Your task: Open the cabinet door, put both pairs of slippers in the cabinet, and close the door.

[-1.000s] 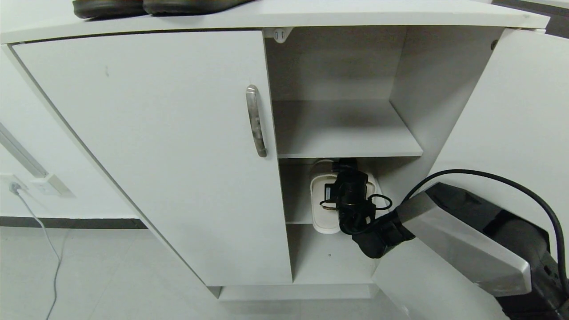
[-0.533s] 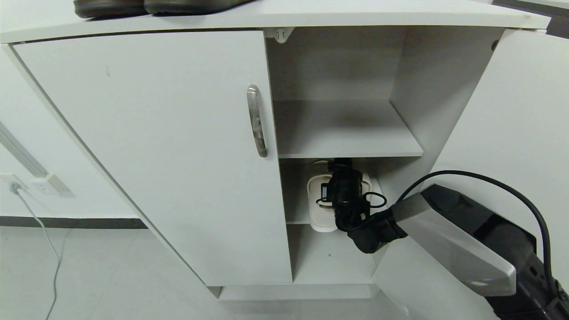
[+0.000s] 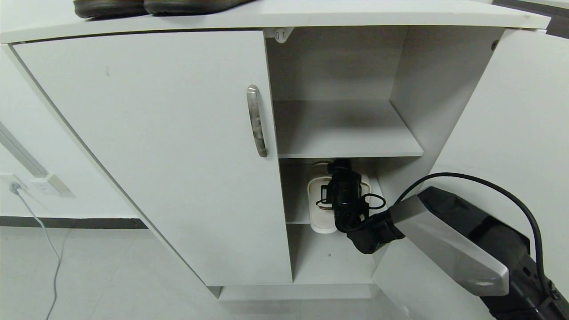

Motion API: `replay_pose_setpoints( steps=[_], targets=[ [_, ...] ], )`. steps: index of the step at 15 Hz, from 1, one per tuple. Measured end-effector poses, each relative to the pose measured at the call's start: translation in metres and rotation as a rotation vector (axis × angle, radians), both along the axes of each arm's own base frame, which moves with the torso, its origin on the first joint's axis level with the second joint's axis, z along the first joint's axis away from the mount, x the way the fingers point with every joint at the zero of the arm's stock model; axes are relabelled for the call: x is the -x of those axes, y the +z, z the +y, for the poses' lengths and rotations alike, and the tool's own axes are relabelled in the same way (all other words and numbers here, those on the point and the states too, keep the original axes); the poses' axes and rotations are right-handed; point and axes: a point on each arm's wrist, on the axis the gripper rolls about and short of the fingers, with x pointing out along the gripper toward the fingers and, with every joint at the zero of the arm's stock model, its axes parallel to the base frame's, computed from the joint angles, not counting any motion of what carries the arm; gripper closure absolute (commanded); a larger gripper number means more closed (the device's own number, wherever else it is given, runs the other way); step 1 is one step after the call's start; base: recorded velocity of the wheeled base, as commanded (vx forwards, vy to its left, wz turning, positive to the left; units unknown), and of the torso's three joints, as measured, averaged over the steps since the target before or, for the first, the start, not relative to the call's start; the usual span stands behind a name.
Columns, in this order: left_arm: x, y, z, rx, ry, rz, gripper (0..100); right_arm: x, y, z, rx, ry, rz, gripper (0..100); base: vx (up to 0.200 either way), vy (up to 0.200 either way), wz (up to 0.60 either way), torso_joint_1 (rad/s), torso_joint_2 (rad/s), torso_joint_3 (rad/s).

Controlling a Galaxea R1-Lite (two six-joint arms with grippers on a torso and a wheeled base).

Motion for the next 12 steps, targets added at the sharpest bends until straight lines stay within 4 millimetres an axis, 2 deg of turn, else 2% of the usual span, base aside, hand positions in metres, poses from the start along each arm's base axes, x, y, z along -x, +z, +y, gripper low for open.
replay_pose_setpoints(
  steps=[5, 9, 12],
  targets=[
    [0.000, 0.000, 0.000, 0.000, 0.000, 0.000, 100, 0.005, -0.007, -0.002, 0.011, -0.001, 0.013, 0, 0.000, 0.000, 0.00, 0.000, 0.00, 0.000],
    [0.000, 0.000, 0.000, 0.000, 0.000, 0.000, 100, 0.031, -0.004, -0.001, 0.019, 0.028, 0.007, 0, 0.000, 0.000, 0.00, 0.000, 0.00, 0.000],
    [0.000, 0.000, 0.000, -0.002, -0.001, 0.000, 100, 0.062, 0.002, -0.002, 0.043, 0.060, 0.024, 0, 0.000, 0.000, 0.00, 0.000, 0.00, 0.000]
  ],
)
